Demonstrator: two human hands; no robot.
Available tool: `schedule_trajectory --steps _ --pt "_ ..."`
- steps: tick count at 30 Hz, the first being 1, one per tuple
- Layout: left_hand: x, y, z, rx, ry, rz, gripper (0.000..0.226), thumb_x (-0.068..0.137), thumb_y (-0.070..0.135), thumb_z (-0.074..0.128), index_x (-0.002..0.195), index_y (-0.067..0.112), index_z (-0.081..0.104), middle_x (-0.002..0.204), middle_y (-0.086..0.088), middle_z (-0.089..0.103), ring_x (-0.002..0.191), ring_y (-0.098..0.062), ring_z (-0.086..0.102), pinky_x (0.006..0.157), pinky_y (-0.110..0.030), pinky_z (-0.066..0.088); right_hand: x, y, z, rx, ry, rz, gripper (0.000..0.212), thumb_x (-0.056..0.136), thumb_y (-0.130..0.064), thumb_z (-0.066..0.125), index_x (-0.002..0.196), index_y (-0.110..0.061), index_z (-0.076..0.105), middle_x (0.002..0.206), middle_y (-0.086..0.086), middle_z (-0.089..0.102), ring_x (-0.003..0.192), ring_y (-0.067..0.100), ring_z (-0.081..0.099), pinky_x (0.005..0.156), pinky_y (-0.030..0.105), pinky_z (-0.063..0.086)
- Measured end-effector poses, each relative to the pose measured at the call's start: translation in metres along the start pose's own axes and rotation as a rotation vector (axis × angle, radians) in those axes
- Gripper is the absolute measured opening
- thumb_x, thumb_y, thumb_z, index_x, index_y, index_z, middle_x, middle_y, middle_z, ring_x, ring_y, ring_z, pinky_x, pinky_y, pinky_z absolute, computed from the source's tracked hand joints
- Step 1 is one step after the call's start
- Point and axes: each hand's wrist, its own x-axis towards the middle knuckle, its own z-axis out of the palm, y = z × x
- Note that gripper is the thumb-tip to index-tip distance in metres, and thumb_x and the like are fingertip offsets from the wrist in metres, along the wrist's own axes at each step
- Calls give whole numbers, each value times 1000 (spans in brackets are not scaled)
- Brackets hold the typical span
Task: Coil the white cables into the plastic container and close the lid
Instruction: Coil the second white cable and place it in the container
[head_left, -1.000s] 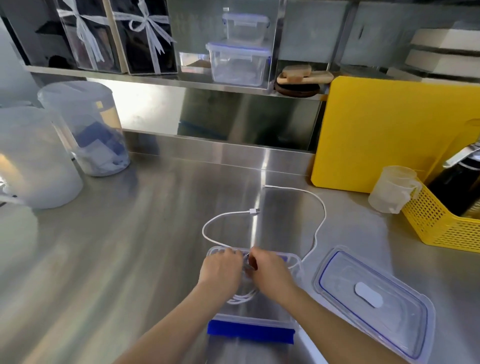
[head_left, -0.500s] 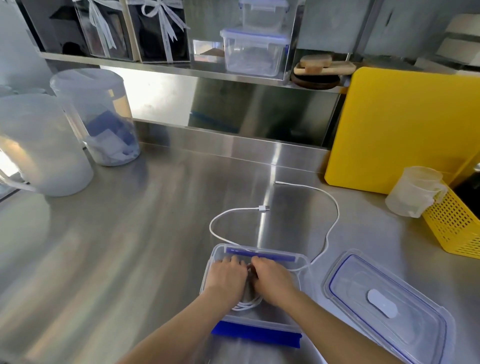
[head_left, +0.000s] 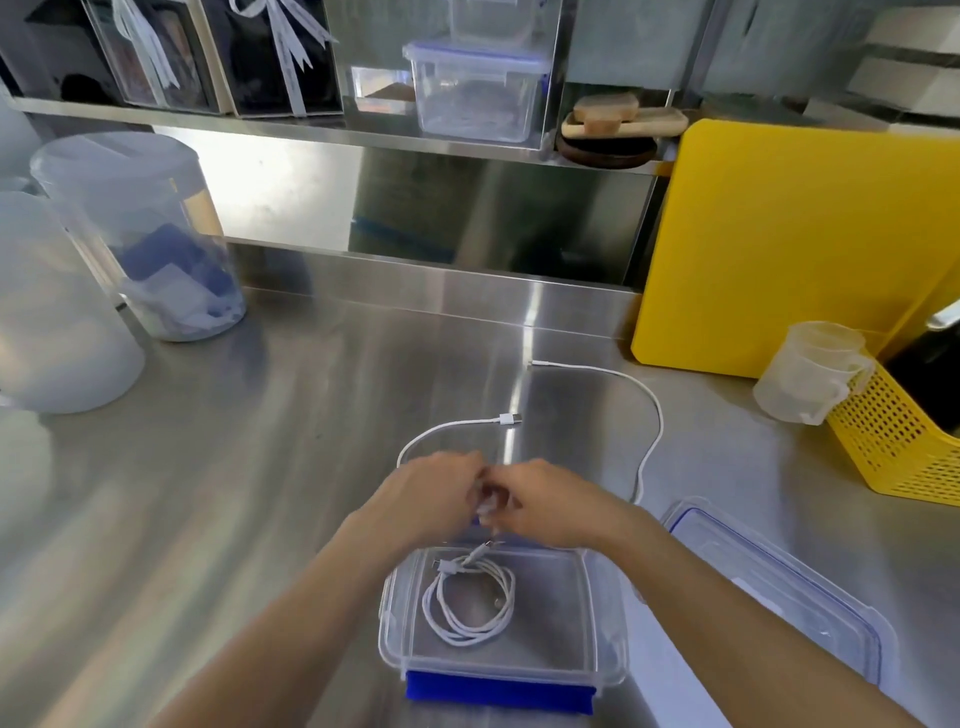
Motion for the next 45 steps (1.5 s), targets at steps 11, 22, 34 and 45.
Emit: schedule_trajectory --steps 11,22,34,45 --pt "13 -79 31 55 -122 -48 34 79 29 40 98 16 64 113 -7 64 112 -27 54 97 -39 40 66 16 27 241 -89 135 35 87 -31 59 116 -12 57 118 7 62 105 20 58 93 32 45" --pt "34 -73 8 -367 206 32 32 94 35 43 85 11 61 70 2 60 66 -16 53 64 -23 35 68 21 4 481 215 98 19 88 -18 58 71 -13 64 60 0 55 59 16 49 61 36 44" --pt "64 -21 -24 -766 233 89 30 96 19 43 68 20 54 53 6 45 46 -2 41 52 -17 35 44 42 -49 -14 692 39 40 88 -18 58 127 -15 49 110 7 62 95 21 56 85 39 50" --pt "56 -13 -47 -1175 181 96 36 99 21 39 64 12 46 41 12 33 39 -6 27 42 -17 27 22 44 -109 526 1071 136 30 72 -23 76 86 -17 51 67 -4 49 62 11 46 54 11 39"
